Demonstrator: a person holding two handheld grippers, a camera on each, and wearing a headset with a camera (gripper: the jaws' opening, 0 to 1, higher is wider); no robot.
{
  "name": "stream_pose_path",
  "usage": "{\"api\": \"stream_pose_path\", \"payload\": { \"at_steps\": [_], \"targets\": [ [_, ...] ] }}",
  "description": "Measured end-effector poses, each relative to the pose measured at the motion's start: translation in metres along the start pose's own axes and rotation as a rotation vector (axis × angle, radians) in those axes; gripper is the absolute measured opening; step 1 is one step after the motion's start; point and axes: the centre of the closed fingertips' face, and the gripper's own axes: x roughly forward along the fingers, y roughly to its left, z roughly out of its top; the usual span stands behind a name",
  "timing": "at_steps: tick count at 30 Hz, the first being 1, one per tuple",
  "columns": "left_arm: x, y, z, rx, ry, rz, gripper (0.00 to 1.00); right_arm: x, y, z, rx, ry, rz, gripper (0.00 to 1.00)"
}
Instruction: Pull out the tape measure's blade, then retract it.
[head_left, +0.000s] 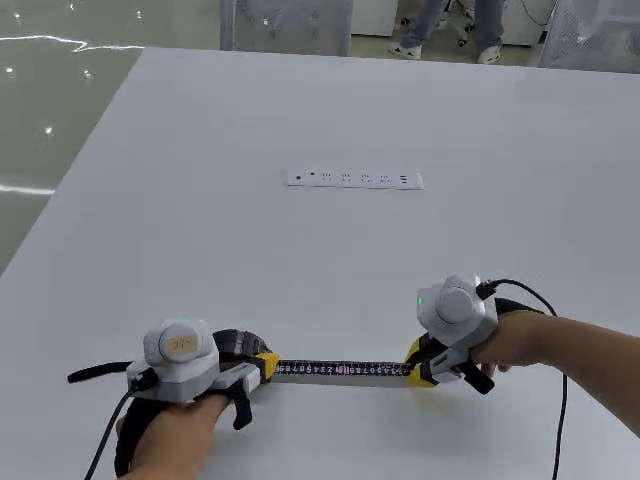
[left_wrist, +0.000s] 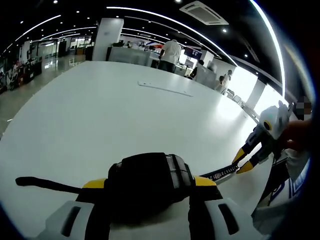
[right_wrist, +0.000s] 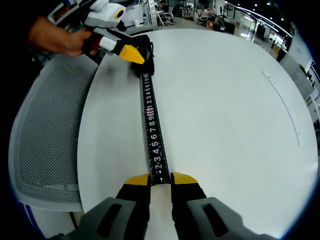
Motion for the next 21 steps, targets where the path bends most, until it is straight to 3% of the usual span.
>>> {"api": "stream_pose_path", "payload": {
  "at_steps": [21],
  "targets": [
    [-0.001, 0.000, 0.000, -0.008, 0.005, -0.009, 0.60, 0.010, 0.004, 0.023, -0.022, -0.019, 0.008, 0.14]
  ]
}}
